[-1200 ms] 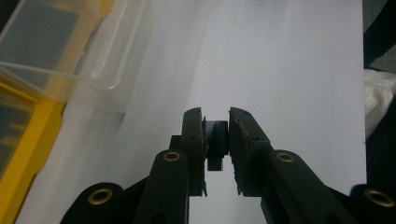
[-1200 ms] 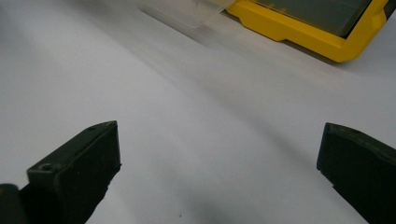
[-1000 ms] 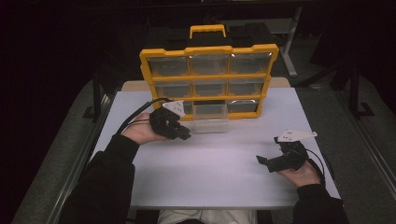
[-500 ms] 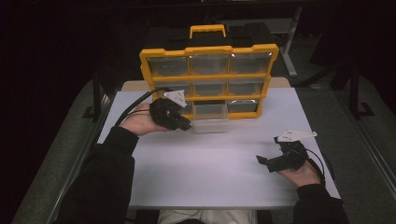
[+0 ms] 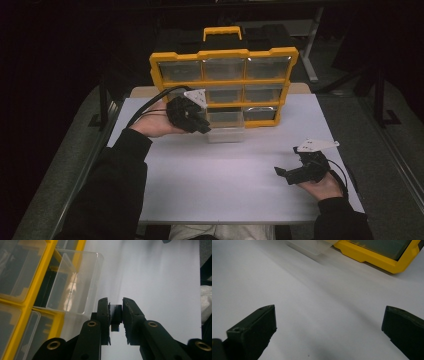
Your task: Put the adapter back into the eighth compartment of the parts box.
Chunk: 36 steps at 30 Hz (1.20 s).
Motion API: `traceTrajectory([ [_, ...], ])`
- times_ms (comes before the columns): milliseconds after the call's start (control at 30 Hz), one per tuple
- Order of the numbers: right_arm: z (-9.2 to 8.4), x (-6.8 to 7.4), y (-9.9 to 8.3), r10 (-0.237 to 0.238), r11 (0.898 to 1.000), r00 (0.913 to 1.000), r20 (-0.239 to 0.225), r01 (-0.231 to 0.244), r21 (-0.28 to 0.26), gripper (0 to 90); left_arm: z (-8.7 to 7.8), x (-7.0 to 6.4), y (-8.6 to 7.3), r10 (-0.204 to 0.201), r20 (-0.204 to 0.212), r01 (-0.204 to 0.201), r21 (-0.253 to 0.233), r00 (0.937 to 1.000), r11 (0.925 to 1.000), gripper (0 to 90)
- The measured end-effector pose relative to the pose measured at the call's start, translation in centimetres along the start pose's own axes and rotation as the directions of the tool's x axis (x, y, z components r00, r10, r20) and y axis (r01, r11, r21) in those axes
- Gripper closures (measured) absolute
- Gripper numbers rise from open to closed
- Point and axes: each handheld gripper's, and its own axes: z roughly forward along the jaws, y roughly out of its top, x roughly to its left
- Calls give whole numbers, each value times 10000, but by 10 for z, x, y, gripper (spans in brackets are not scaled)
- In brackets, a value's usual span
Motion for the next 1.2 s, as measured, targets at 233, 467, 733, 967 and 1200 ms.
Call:
traceTrajectory([
  [233,-1,0,0,-8,10000,10000,-8,8,-24,0,-2,7,13,192,-189,-192,2,9996,9998,762],
  [467,-1,-1,0,-12,10000,10000,-13,12,-50,0,-1,16,19,220,-264,-220,0,9994,9998,762],
  [733,-1,-1,0,48,10000,10000,-43,-48,-73,0,-2,26,29,118,-482,-134,-314,9988,9994,763],
  [967,-1,-1,0,6,10000,10000,-57,-7,-85,0,3,35,35,70,-602,-93,-392,9982,9992,763],
  [1200,-1,-1,0,44,10000,10000,-82,-45,-89,0,20,44,37,-45,-509,30,-301,9987,9995,763],
])
